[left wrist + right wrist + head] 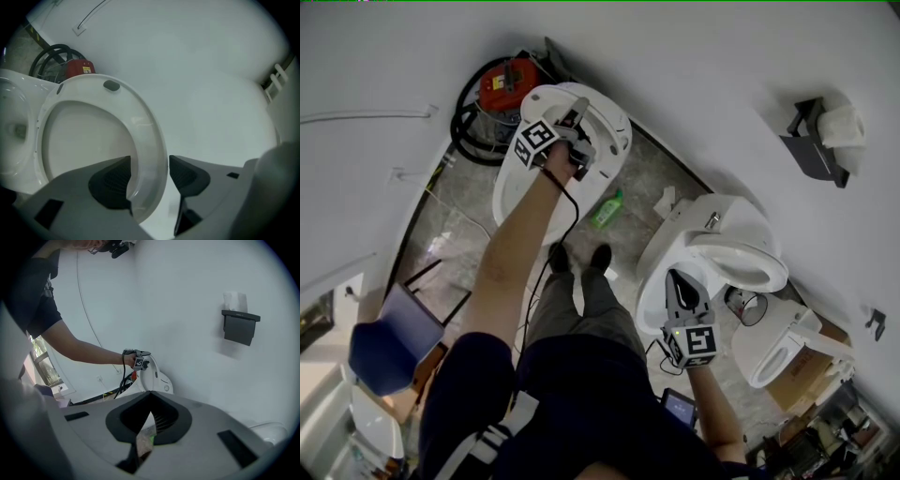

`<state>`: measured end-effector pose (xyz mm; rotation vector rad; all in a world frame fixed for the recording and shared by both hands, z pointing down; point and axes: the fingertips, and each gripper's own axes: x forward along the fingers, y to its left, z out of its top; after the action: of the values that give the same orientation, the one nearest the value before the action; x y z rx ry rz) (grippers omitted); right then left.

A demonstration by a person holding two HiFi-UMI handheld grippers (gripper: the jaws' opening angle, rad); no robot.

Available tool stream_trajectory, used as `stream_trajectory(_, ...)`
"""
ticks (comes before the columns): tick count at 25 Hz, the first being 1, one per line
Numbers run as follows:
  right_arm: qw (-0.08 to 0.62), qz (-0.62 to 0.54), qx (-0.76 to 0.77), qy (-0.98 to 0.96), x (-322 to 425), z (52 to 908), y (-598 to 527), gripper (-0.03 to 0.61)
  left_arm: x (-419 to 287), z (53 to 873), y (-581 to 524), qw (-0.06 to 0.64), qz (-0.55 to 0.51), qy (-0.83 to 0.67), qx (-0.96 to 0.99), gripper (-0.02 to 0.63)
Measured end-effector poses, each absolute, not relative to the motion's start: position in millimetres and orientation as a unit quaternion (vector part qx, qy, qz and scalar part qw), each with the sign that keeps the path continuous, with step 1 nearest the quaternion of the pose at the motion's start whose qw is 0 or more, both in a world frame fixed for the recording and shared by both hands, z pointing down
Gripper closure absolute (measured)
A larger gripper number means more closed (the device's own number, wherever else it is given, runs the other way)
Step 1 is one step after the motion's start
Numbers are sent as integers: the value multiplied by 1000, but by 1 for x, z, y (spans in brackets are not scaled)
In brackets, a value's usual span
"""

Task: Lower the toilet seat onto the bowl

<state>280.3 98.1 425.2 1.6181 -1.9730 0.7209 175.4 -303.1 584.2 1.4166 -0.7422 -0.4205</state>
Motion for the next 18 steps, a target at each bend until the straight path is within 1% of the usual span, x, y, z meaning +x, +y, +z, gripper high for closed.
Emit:
stream_trajectory(2,242,264,592,-722,281,426,98,560,176,585,-302,676,-185,-331,632,352)
stream_trajectory(7,242,264,591,-723,279,425,96,560,175,585,-303,674,-184,-329,635,365)
stream_trajectory(11,242,265,591,-723,279,425,96,560,177,581,-304,671,-185,-329,638,398)
stream_trajectory(18,242,263,591,-723,280,426,97,560,177,581,-304,666,-183,-332,642,402)
